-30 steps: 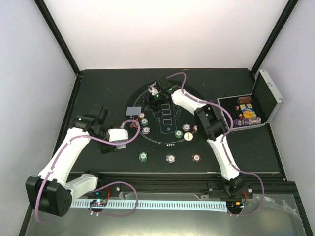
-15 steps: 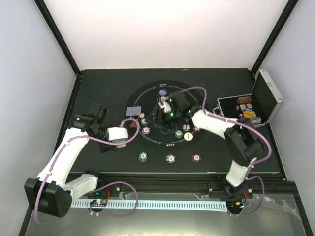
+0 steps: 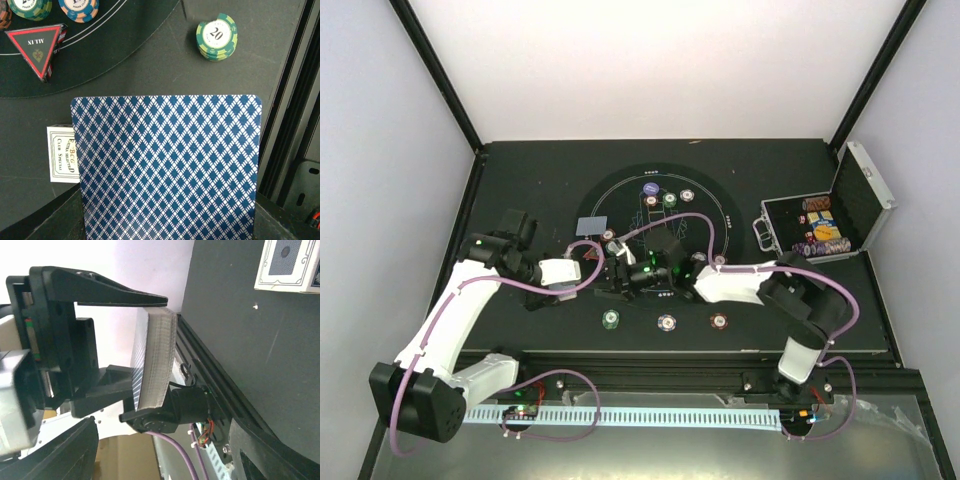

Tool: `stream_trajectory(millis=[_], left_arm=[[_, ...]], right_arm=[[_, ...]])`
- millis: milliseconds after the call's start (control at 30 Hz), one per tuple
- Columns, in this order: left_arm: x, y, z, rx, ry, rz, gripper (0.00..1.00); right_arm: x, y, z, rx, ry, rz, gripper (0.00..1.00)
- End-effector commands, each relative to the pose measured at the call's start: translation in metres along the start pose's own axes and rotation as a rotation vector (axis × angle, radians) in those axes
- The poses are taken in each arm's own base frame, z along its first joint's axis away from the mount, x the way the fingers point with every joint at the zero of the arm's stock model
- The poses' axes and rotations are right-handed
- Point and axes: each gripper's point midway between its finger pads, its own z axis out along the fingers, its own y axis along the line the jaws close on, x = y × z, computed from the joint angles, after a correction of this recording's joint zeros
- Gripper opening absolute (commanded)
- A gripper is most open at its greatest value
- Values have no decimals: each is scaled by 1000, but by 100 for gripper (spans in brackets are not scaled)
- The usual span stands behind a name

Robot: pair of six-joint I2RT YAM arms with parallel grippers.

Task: Distribute texas hold em gaming equipment

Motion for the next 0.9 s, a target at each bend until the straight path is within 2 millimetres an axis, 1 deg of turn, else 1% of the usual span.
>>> stream_trajectory(millis=[0,267,467,700,767,867], left_arm=[[-14,1,-14,-6,-59,8,1],[-17,-1,-15,3,-75,15,1],[-18,-1,-17,2,-80,19,2],[-21,-5,-21,8,-96,28,1],[-20,-6,-21,12,-94,30,2],[-19,-7,-22,13,-90,30,2]], right_arm=[[0,22,14,-103,26,-7,73],[5,23,34,-115,64,13,68],[3,21,50,-123,82,36,66],[-5,16,70,-119,99,60,60],[-8,13,74,-120,100,70,56],[-10,10,78,-131,105,90,54]])
